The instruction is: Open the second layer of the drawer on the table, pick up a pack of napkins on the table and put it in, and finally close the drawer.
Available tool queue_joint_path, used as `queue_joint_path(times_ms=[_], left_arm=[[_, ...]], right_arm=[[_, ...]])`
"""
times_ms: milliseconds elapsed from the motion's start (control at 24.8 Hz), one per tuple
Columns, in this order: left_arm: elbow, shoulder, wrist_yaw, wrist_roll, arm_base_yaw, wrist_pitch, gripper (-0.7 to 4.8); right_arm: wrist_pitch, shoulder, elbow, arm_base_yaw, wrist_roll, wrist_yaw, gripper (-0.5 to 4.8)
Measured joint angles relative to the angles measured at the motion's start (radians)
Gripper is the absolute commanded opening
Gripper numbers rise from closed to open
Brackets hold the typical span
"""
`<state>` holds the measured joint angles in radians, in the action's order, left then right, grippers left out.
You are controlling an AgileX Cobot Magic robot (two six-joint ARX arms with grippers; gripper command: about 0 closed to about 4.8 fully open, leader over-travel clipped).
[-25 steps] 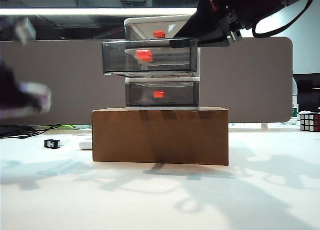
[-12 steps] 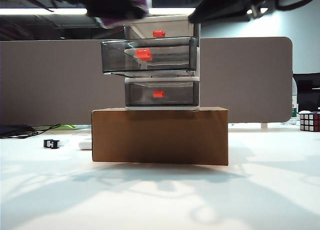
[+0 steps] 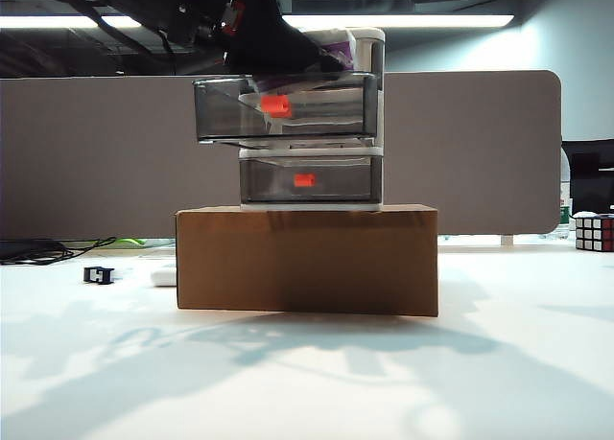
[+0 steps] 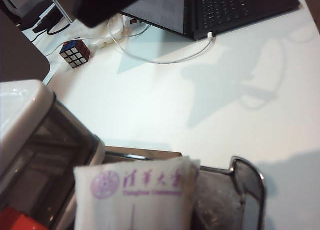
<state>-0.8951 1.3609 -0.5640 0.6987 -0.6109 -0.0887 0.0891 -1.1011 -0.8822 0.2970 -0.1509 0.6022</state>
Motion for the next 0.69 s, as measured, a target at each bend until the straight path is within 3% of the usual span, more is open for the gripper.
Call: queue_joint_path(times_ms=[40,81,404,525,606,687], left_arm=[[0.000,0.000,0.009,-0.004,0.000,0.000,3.04],[0.000,0.000,0.019,-0.018,0.000,-0.002,3.44],[-0.002,-0.006,0.043,-0.026,0.000,-0.020,3.42],[-0.024,-0.081,0.080,-0.056,0.001,0.044,3.39],[-0.062,-0.174,0.107,-0.153,0.002,0.114,2.99],[-0.074,-0.266,0.111,-0.284,0.002,0.197,1.68]], right_arm=[[0.000,0.000,0.000,0.001,0.000,0.000,-0.05],[-0.001,0.000,0.000,0.004,0.000,0.001,-0.05],[-0.001,0.000,0.000,0.003,0.000,0.001,-0.05],[-0.004,0.000,0.000,0.003,0.000,0.001,-0.05],[-0.031,0.000,0.000,0.005,0.010,0.001,-0.05],[-0.085,-0.001,0.000,0.005,0.045,0.001,-0.05]])
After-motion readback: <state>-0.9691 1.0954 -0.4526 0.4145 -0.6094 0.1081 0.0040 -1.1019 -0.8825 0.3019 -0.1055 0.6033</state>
